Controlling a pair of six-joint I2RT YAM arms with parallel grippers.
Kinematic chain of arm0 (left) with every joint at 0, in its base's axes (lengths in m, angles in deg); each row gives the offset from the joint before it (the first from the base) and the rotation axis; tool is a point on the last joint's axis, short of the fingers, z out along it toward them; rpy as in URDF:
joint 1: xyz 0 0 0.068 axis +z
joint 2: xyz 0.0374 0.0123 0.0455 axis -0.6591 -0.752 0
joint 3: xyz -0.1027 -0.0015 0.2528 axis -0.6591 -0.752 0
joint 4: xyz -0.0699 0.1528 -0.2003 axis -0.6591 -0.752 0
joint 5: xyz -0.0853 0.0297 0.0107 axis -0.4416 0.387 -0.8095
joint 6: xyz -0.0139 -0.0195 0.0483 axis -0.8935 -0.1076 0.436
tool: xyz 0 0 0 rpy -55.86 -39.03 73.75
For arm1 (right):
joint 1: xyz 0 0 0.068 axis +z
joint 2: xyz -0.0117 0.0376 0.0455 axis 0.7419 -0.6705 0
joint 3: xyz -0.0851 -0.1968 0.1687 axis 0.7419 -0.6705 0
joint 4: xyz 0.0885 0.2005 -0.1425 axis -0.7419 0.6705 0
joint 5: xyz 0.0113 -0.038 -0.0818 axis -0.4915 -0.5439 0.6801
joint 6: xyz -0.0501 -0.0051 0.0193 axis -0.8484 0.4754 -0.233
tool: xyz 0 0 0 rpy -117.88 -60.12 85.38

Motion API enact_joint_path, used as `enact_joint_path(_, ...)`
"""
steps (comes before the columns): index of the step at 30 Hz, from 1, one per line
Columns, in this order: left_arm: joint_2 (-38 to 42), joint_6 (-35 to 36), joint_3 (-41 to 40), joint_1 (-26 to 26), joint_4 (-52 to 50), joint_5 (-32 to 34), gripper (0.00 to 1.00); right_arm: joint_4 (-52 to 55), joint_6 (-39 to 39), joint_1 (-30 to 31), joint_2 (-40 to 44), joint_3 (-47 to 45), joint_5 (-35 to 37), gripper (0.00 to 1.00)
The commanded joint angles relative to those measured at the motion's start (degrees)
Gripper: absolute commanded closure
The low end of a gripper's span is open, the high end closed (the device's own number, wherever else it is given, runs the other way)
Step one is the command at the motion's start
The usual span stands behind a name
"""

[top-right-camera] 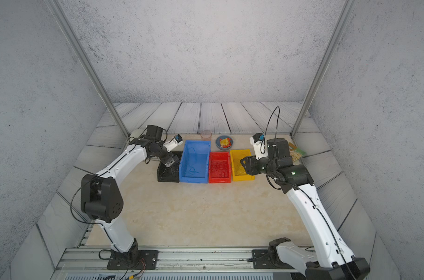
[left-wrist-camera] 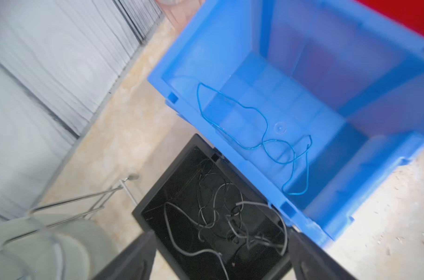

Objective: Untangle and sort cables by color
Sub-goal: Place the cable in the bin, then reset both arms

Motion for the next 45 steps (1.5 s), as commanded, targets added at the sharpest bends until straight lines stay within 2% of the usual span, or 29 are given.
enact_joint_path(1, 6.4, -3.4, 0.6, 0.5, -2.5, -3.2, 0.05, -2.8, -0.7, 0.2, 2.2, -1.5, 8.5, 0.43)
enact_joint_path(5, 15.2, -11.1, -5.6, 4.7, 2.6, -5.3, 0.05, -11.5, 2.1, 0.1, 6.1, -8.5, 22.7, 0.38)
enact_joint_path(9, 24.5, -26.0, -18.2, 13.0, 14.9, -6.7, 0.05, -26.0, -0.1, 0.1, 11.6, -20.1, 34.9, 0.31)
enact_joint_path(10, 26.6, -28.4, -22.2, 15.2, 18.7, -7.7, 0.05, -30.4, -0.8, -0.1, 12.8, -23.7, 37.5, 0.10)
enact_joint_path(11, 28.1, -30.6, -25.7, 16.9, 22.1, -8.0, 0.05, -33.9, -1.5, -0.1, 13.7, -26.5, 39.4, 0.01)
enact_joint_path(13, 29.4, -34.9, -32.0, 19.9, 28.0, -8.0, 0.05, -41.0, -3.5, -0.3, 14.4, -32.1, 42.1, 0.01)
enact_joint_path(15, 28.9, -36.1, -36.8, 21.7, 32.1, -9.2, 0.05, -46.3, -6.0, -0.5, 13.5, -36.4, 42.9, 0.00)
enact_joint_path(17, 28.8, -37.1, -43.9, 22.3, 40.9, -8.9, 0.05, -51.6, -7.4, -0.8, 11.6, -40.7, 44.0, 0.00)
enact_joint_path(20, 28.7, -34.2, -55.2, 22.2, 59.3, -10.9, 0.05, -59.9, -7.8, -2.6, 7.3, -46.7, 44.3, 0.00)
enact_joint_path(22, 27.4, -34.1, -57.6, 22.2, 61.9, -10.6, 0.05, -63.8, -5.1, -4.1, 2.6, -49.0, 46.2, 0.00)
enact_joint_path(23, 26.7, -33.1, -58.4, 22.1, 62.1, -10.4, 0.05, -66.0, -4.3, -5.2, 0.5, -49.9, 45.5, 0.01)
enact_joint_path(27, 22.6, -33.6, -63.6, 21.4, 73.2, -8.4, 0.05, -77.0, -3.1, -8.2, -8.4, -53.2, 38.7, 0.01)
enact_joint_path(29, 21.7, -35.0, -62.9, 20.5, 73.2, -5.7, 0.05, -83.7, -5.4, -8.6, -12.4, -54.0, 36.2, 0.01)
enact_joint_path(30, 20.2, -34.8, -63.9, 19.7, 76.9, -4.9, 0.05, -86.8, -6.1, -8.8, -14.0, -54.0, 35.4, 0.00)
enact_joint_path(33, 14.0, -31.7, -65.1, 16.3, 83.6, -2.4, 0.05, -89.2, -5.9, -9.4, -19.8, -51.9, 34.2, 0.01)
enact_joint_path(34, 12.6, -33.1, -65.3, 16.2, 86.3, -0.1, 0.05, -90.4, -6.0, -9.5, -22.4, -51.5, 33.5, 0.01)
enact_joint_path(37, 14.1, -32.8, -64.1, 16.1, 81.4, 1.3, 0.05, -100.3, -7.8, -9.8, -29.1, -52.0, 30.9, 0.01)
enact_joint_path(39, 12.8, -34.9, -64.0, 16.1, 83.6, 4.6, 0.05, -90.0, -7.3, -10.4, -25.8, -49.7, 27.7, 0.01)
enact_joint_path(40, 13.0, -35.5, -63.4, 16.1, 81.9, 6.1, 0.05, -88.7, -7.2, -11.0, -25.4, -49.4, 26.3, 0.00)
enact_joint_path(44, 13.2, -35.3, -62.8, 16.0, 80.2, 6.3, 0.05, -98.0, -7.7, -11.2, -28.3, -51.6, 26.1, 0.01)
enact_joint_path(45, 13.2, -35.3, -62.9, 16.0, 80.4, 6.3, 0.05, -95.5, -7.0, -11.3, -27.8, -50.8, 27.3, 0.00)
